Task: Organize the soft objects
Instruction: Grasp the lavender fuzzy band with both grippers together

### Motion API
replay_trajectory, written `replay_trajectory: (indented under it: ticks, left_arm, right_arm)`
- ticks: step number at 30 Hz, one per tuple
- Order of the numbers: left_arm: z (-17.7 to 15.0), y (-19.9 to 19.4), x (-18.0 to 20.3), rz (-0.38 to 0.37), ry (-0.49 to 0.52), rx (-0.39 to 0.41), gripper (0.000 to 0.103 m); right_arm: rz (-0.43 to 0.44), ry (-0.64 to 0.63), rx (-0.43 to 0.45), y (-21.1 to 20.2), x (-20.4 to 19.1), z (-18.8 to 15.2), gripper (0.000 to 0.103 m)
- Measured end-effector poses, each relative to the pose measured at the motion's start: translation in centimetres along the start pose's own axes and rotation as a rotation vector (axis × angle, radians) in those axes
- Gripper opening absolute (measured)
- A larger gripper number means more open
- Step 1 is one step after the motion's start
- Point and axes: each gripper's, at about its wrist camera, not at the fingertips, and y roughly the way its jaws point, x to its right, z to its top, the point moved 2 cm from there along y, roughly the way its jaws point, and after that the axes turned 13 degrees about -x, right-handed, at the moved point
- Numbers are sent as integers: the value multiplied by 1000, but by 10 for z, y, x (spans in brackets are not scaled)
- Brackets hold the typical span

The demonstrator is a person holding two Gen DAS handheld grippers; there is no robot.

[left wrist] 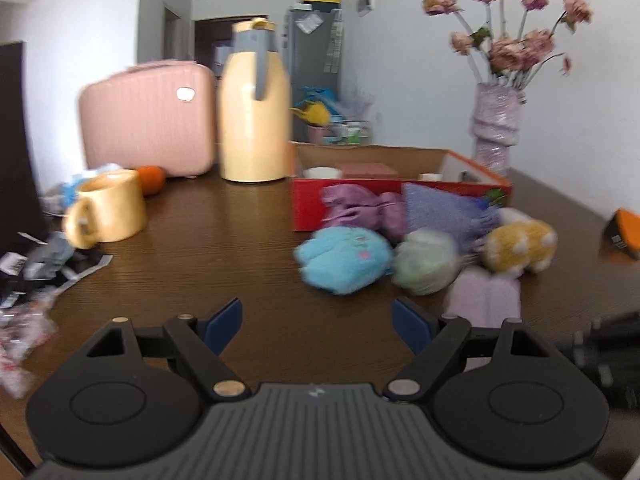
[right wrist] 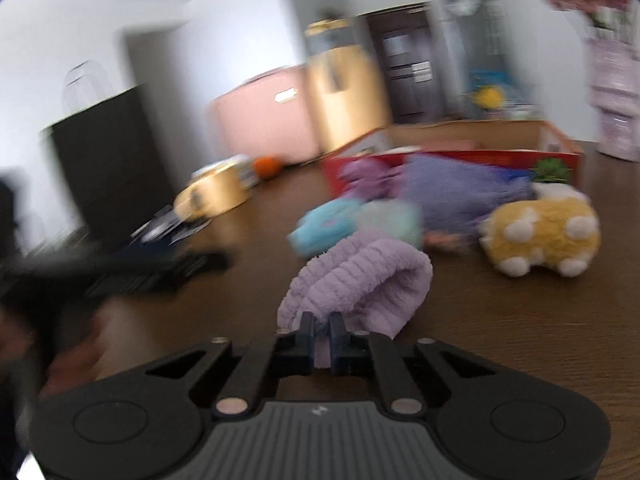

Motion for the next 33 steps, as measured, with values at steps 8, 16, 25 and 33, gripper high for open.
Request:
replay_trajectory:
  ticks: [8, 16, 25, 33]
  left_arm:
    - [13, 19, 42, -200, 54, -50, 78]
    - [-1, 39, 21, -316, -65, -200, 15]
    - [-11, 7, 21, -272, -114, -166, 22]
    - [-1, 20, 19, -318, -114, -178, 57]
  right_arm:
    - [-126, -7, -28, -38, 36, -9, 13]
    - [21, 89, 3, -48, 41, -22, 30]
    - [155, 184, -66, -18, 31, -22, 30]
    - [97, 281, 6, -11, 41, -9, 43]
